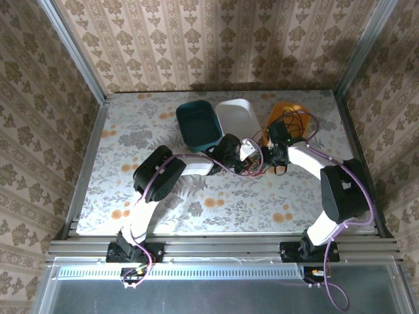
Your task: Untangle the cables
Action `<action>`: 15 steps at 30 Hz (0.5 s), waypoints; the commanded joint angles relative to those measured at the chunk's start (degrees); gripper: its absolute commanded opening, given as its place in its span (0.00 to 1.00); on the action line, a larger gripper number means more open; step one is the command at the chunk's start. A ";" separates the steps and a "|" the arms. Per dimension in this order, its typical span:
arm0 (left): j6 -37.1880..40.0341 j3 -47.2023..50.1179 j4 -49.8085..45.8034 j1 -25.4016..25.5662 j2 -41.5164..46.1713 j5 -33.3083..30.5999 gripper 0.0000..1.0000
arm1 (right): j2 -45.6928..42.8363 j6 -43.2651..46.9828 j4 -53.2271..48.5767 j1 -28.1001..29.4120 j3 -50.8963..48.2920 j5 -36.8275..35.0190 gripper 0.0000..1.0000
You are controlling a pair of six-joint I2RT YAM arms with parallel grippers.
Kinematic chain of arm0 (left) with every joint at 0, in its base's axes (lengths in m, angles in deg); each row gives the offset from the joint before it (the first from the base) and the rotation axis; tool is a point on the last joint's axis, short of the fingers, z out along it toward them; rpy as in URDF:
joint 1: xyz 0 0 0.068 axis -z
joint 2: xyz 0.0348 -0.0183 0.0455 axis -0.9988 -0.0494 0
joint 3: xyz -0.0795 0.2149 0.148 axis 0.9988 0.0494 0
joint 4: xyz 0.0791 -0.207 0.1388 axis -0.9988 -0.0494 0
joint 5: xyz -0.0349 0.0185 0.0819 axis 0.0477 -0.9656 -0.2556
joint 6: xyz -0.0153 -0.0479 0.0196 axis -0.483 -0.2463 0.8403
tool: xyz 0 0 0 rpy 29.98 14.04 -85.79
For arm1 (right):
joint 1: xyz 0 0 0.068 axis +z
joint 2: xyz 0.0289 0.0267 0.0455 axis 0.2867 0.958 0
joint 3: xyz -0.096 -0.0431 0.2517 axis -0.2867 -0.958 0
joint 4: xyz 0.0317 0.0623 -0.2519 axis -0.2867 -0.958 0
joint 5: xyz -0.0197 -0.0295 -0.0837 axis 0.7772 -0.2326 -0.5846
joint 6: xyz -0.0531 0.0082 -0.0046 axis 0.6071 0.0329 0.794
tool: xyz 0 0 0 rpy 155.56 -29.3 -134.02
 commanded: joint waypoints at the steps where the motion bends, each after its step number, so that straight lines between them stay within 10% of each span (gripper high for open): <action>1: 0.38 -1.49 -1.31 -0.56 -1.41 1.02 0.00 | -5.63 -0.45 -3.23 -0.20 3.94 0.58 0.00; 15: 3.19 2.90 -3.18 -0.81 1.21 0.95 0.00 | -14.18 -6.72 -4.20 -8.48 10.97 4.07 0.00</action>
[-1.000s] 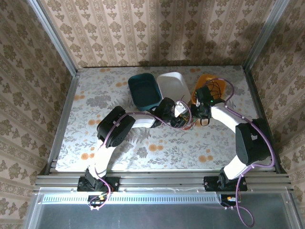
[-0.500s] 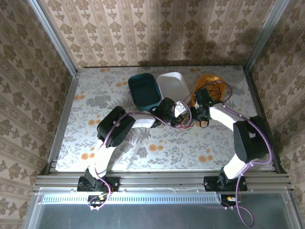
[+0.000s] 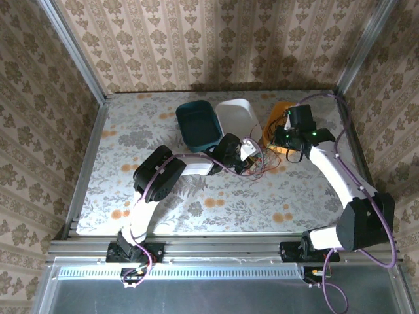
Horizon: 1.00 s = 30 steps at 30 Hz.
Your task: Untangle the cables
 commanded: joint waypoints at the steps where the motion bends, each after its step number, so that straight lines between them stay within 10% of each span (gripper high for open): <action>1: 1.99 3.21 -3.51 -0.81 1.50 0.26 0.00 | -3.18 -3.51 1.38 -3.91 2.93 2.60 0.00; 18: 0.81 11.03 -1.31 -2.82 9.21 1.99 0.00 | -5.49 -1.01 -3.04 -3.22 -1.90 3.83 0.00; 23: -2.37 12.53 1.94 -4.34 14.16 4.32 0.41 | -6.64 0.67 -4.30 2.42 -7.23 8.30 0.00; 30: -1.67 9.13 1.69 -4.26 15.50 7.28 0.55 | -2.40 0.40 -4.28 3.44 -8.94 11.04 0.00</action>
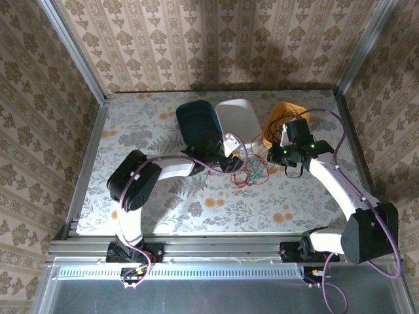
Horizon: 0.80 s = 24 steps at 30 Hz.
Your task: Untangle the cables
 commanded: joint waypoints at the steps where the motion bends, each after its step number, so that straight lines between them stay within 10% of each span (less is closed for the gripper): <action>1: 0.26 -3.94 0.24 0.34 -0.53 3.42 0.56 | 2.61 0.09 -0.04 0.00 0.18 2.77 0.00; 12: -0.80 -13.18 -1.75 1.48 -9.43 8.76 0.51 | 4.05 -0.99 0.69 -0.79 3.02 2.43 0.00; 24: -3.58 -17.39 -2.80 0.80 -17.40 10.10 0.23 | 2.21 -5.78 5.80 -4.55 2.64 8.71 0.00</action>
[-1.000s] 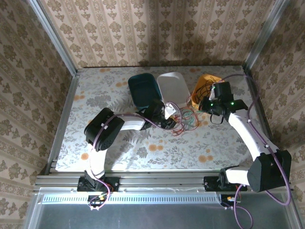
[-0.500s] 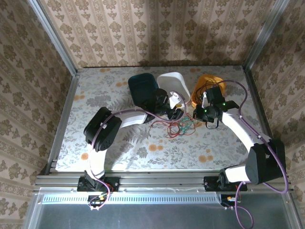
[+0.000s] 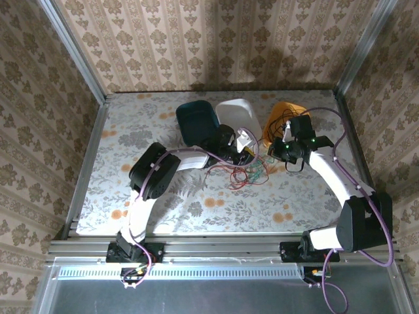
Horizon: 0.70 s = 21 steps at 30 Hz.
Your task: Untangle the cables
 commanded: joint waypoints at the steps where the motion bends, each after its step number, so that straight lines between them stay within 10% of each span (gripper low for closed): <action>1: -0.18 -1.62 -1.44 0.04 -1.37 0.39 0.22 | -2.70 -2.05 3.15 -0.72 0.97 3.86 0.00; 11: 1.38 -1.59 -2.79 0.06 -3.98 -2.55 0.01 | -7.93 -4.21 4.94 -2.91 1.59 5.35 0.00; 21: 2.62 0.13 -3.59 0.07 -2.99 -3.43 0.00 | -15.37 1.06 0.11 -3.07 5.67 -14.82 0.00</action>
